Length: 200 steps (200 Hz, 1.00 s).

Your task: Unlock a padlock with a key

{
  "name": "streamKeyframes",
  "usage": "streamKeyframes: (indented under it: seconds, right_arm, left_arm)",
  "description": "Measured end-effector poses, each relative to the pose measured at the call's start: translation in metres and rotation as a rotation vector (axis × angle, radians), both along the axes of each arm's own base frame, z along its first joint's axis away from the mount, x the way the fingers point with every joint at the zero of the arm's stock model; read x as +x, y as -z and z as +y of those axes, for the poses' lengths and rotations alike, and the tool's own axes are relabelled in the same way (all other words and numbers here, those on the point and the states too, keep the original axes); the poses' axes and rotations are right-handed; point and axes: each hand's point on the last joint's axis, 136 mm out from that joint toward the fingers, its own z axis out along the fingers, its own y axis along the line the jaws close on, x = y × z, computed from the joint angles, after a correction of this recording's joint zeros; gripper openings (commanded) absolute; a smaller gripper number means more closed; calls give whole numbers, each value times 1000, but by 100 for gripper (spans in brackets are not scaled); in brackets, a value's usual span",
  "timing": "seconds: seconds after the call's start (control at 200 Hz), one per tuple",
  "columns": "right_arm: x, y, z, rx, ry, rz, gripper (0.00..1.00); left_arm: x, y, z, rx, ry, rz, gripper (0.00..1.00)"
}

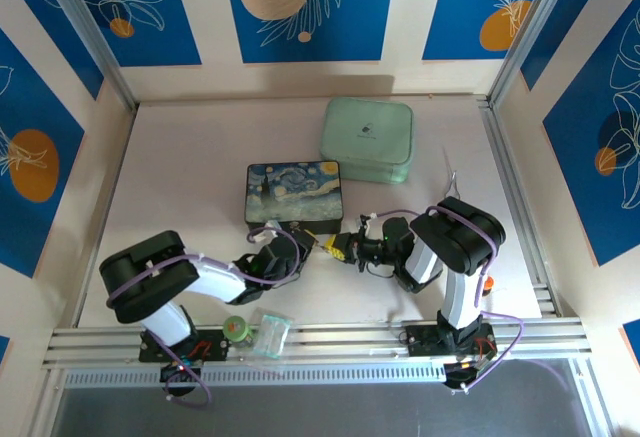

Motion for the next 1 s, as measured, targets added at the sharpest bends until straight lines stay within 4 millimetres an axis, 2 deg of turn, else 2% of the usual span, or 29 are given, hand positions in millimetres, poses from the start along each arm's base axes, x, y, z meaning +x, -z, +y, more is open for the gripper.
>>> streamKeyframes:
  seconds: [0.31, 1.0]
  right_arm:
    - [-1, 2, 9, -3, -5, 6, 0]
    - [5, 6, 13, -27, 54, 0, 2]
  left_arm:
    - [1, 1, -1, -3, -1, -3, 0]
    - [2, 3, -2, 12, -5, 2, 0]
